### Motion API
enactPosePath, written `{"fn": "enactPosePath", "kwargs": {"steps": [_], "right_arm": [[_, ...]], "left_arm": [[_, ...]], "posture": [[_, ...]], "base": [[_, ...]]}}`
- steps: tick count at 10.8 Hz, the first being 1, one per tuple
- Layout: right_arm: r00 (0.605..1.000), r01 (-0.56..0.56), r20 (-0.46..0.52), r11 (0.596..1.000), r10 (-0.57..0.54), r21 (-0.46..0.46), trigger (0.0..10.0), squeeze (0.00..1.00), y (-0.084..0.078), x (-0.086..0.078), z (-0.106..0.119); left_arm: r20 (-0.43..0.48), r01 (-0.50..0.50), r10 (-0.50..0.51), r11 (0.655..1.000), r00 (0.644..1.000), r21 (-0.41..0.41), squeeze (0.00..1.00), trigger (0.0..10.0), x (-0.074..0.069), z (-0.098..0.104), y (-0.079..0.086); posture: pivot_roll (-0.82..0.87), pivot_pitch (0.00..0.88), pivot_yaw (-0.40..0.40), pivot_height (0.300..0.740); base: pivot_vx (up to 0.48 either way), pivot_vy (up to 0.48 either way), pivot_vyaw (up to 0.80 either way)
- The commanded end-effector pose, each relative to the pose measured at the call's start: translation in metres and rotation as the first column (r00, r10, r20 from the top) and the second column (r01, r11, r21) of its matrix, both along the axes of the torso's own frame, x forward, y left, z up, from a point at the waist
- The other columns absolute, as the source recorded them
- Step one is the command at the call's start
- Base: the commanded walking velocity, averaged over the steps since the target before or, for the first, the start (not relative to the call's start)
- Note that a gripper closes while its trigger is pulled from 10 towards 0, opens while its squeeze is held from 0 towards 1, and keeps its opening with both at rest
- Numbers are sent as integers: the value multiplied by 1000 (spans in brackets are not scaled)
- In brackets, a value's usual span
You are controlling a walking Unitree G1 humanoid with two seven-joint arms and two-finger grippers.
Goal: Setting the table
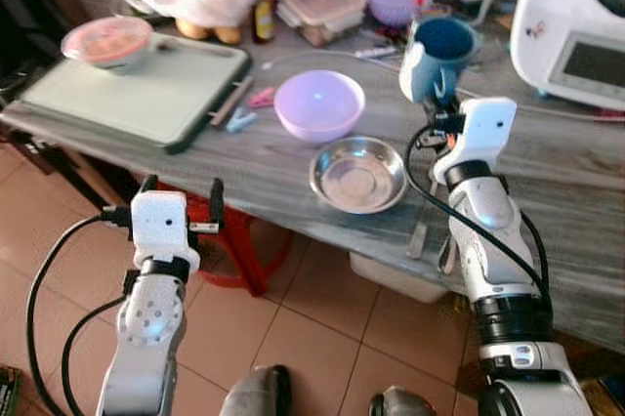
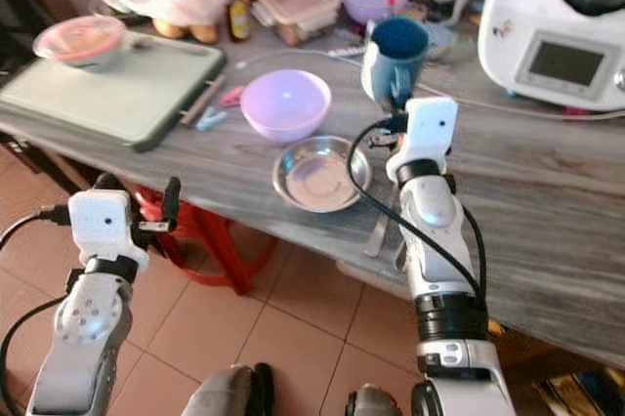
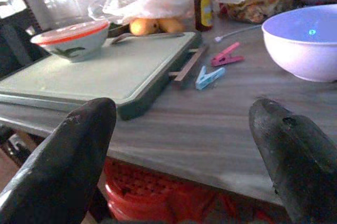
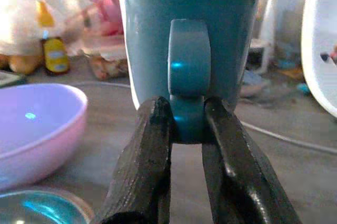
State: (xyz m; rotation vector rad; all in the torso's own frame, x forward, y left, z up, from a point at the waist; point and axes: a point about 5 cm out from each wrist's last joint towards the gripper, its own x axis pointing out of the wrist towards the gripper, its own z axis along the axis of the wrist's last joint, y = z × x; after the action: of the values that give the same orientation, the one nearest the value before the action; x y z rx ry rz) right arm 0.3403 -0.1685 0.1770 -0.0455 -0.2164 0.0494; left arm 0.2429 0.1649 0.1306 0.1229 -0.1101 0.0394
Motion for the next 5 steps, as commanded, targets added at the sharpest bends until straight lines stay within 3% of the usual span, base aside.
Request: {"fn": "enactPosePath", "kwargs": {"steps": [1,5], "right_arm": [[1000,-11,-10,1000,11,3,10000,0,2,1,0],[986,-126,-107,992,127,17,10000,0,17,-1,-21]], "left_arm": [[-7,-3,3,1000,1000,5,0,10000,-3,1,4],[-13,3,-3,1000,1000,7,0,10000,-3,2,3]], "posture": [[73,187,73,740],[77,191,69,740]], "base": [[0,0,0],[0,0,0]]}}
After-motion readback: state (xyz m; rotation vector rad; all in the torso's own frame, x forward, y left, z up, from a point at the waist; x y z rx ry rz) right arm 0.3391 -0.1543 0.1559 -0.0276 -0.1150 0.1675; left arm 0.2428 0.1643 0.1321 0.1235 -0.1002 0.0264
